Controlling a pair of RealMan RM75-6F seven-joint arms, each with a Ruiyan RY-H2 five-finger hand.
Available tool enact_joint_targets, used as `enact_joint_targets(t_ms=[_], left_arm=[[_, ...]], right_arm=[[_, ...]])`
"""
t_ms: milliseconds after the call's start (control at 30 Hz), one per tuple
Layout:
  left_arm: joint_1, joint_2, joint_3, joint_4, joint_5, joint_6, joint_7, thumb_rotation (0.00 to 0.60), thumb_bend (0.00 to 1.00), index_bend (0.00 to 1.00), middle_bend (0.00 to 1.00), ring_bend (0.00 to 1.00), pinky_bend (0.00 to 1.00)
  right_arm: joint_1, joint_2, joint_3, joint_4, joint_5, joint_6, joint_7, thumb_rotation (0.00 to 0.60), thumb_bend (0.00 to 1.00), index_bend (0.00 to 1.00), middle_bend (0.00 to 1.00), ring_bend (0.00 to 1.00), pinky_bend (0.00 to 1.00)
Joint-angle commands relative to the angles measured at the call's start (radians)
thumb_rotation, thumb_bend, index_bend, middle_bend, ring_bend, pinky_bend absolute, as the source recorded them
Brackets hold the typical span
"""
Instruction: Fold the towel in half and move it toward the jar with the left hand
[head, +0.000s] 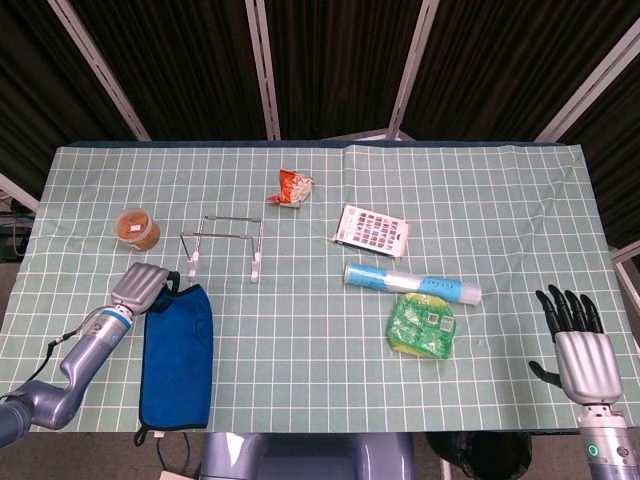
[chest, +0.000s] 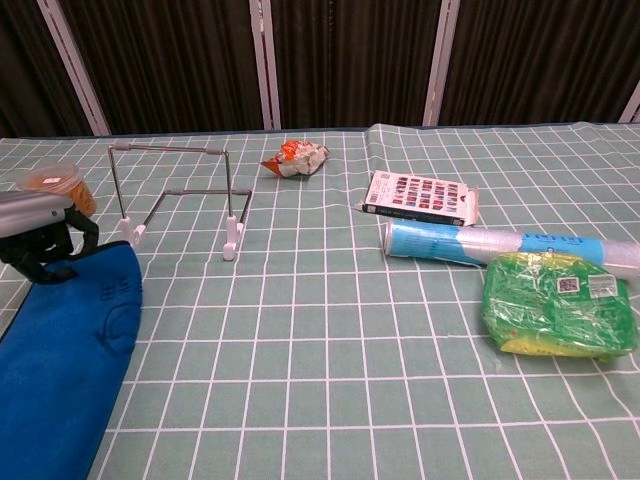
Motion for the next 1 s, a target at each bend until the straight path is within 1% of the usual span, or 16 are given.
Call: enact_joint_targets(t_ms=[33, 100, 233, 300, 333, 467, 633, 733, 833, 967, 1000], left_arm=[[0.011, 0.068, -0.008, -0.096, 0.016, 0.051, 0.025, 0.600, 0.70, 0.85, 0.90, 0.89, 1.00], [0.014, 0.105, -0.014, -0.153, 0.016, 0.070, 0.046, 0.600, 0.70, 0.86, 0.90, 0.89, 1.00], [0.020, 0.152, -0.026, -0.230, 0.011, 0.098, 0.079, 0.600, 0.70, 0.87, 0.91, 0.89, 1.00], [0.024, 0.196, -0.040, -0.306, -0.007, 0.114, 0.110, 0.600, 0.70, 0.87, 0.91, 0.89, 1.00], [0.026, 0.242, -0.069, -0.382, -0.012, 0.157, 0.145, 0.600, 0.70, 0.87, 0.91, 0.89, 1.00], [0.021, 0.346, -0.116, -0.586, -0.123, 0.177, 0.300, 0.600, 0.70, 0.88, 0.91, 0.89, 1.00], [-0.012, 0.394, -0.170, -0.728, -0.261, 0.201, 0.441, 0.600, 0.70, 0.88, 0.91, 0.89, 1.00], [-0.043, 0.406, -0.200, -0.783, -0.345, 0.216, 0.515, 0.600, 0.70, 0.89, 0.91, 0.89, 1.00], [-0.081, 0.415, -0.227, -0.820, -0.431, 0.233, 0.589, 0.600, 0.71, 0.89, 0.91, 0.89, 1.00], [-0.157, 0.417, -0.263, -0.847, -0.560, 0.263, 0.715, 0.600, 0.71, 0.89, 0.91, 0.89, 1.00], [-0.175, 0.412, -0.270, -0.845, -0.582, 0.269, 0.739, 0.600, 0.71, 0.89, 0.91, 0.89, 1.00]], right_arm=[[-0.002, 0.004, -0.001, -0.004, -0.005, 0.004, 0.005, 0.600, 0.00, 0.07, 0.00, 0.00, 0.00], [-0.003, 0.006, -0.001, -0.006, -0.009, 0.008, 0.009, 0.600, 0.00, 0.06, 0.00, 0.00, 0.00], [-0.005, 0.010, -0.002, -0.010, -0.015, 0.013, 0.015, 0.600, 0.00, 0.03, 0.00, 0.00, 0.00], [-0.007, 0.013, -0.002, -0.012, -0.020, 0.018, 0.021, 0.600, 0.00, 0.03, 0.00, 0.00, 0.00], [-0.008, 0.016, -0.003, -0.017, -0.026, 0.022, 0.029, 0.600, 0.00, 0.03, 0.00, 0.00, 0.00], [-0.010, 0.026, -0.005, -0.022, -0.037, 0.026, 0.046, 0.600, 0.00, 0.04, 0.00, 0.00, 0.00], [-0.014, 0.035, -0.005, -0.025, -0.046, 0.035, 0.066, 0.600, 0.00, 0.07, 0.00, 0.00, 0.00], [-0.014, 0.040, -0.004, -0.025, -0.046, 0.035, 0.079, 0.600, 0.00, 0.04, 0.00, 0.00, 0.00], [-0.015, 0.043, -0.003, -0.025, -0.047, 0.036, 0.088, 0.600, 0.00, 0.05, 0.00, 0.00, 0.00], [-0.014, 0.047, -0.001, -0.024, -0.046, 0.034, 0.098, 0.600, 0.00, 0.05, 0.00, 0.00, 0.00], [-0.014, 0.047, 0.000, -0.023, -0.044, 0.033, 0.101, 0.600, 0.00, 0.04, 0.00, 0.00, 0.00]])
